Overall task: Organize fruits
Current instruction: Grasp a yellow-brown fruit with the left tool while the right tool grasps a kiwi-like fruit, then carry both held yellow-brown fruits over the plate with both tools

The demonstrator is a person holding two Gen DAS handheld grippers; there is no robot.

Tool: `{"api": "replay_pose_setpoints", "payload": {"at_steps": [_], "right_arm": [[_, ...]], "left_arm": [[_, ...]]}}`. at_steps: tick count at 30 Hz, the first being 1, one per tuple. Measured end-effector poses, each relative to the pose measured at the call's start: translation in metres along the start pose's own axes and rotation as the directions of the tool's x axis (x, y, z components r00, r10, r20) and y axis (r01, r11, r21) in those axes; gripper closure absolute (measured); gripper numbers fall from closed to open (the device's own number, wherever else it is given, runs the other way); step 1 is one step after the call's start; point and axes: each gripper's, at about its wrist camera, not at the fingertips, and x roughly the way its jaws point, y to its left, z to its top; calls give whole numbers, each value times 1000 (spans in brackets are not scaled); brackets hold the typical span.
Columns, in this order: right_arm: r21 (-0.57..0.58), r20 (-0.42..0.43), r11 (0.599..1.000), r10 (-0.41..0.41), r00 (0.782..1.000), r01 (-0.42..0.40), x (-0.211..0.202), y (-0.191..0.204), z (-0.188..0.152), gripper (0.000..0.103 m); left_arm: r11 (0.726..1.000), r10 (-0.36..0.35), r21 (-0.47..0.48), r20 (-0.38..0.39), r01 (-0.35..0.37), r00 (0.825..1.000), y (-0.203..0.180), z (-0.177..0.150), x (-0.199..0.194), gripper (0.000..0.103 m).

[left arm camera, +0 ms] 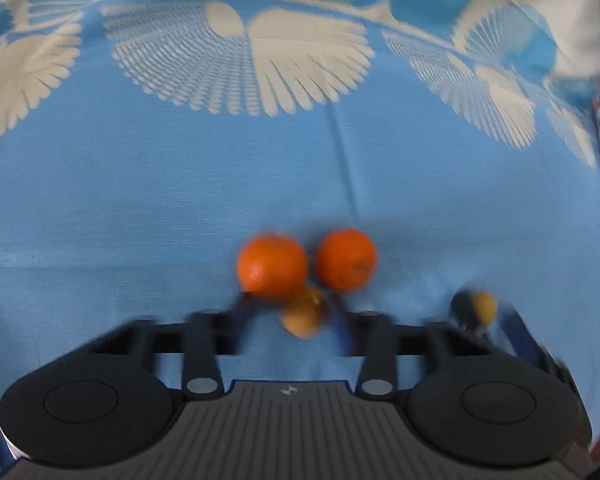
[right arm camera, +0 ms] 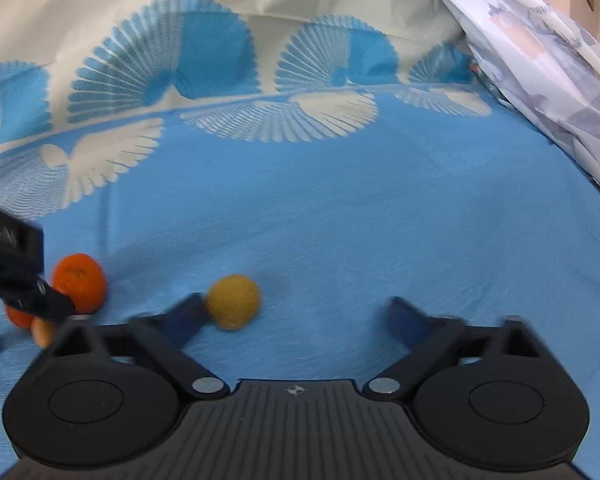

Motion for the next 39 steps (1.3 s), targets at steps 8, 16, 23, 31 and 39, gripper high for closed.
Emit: {"api": "replay_pose_setpoints", "payload": {"at_steps": [8,16,23,31,39], "right_arm": [[49,20,999,-8,1000,7,-4,-7,5,74],[10,126,1000,18,992,-19,-23,-2,3,74],[-19,140,999,44,989,-42,-95,13,0,74],[-16,136,981,194,971,-194,-247,37,-29,74],[-100,43,925,373,927,-367,-369,85,-70,74]], "left_arm": [[999,14,35,29,-15,999,0,-16,-13,76],[999,29,39,64,-31,998,31,-52,-77,76],[998,67,-1,130,-67,989,91,-101,-172,76],[994,101,-57,175,-93,979,150,-177,-262,76],[994,44,-106,227,-20,973,203,-263,-334,76]]}}
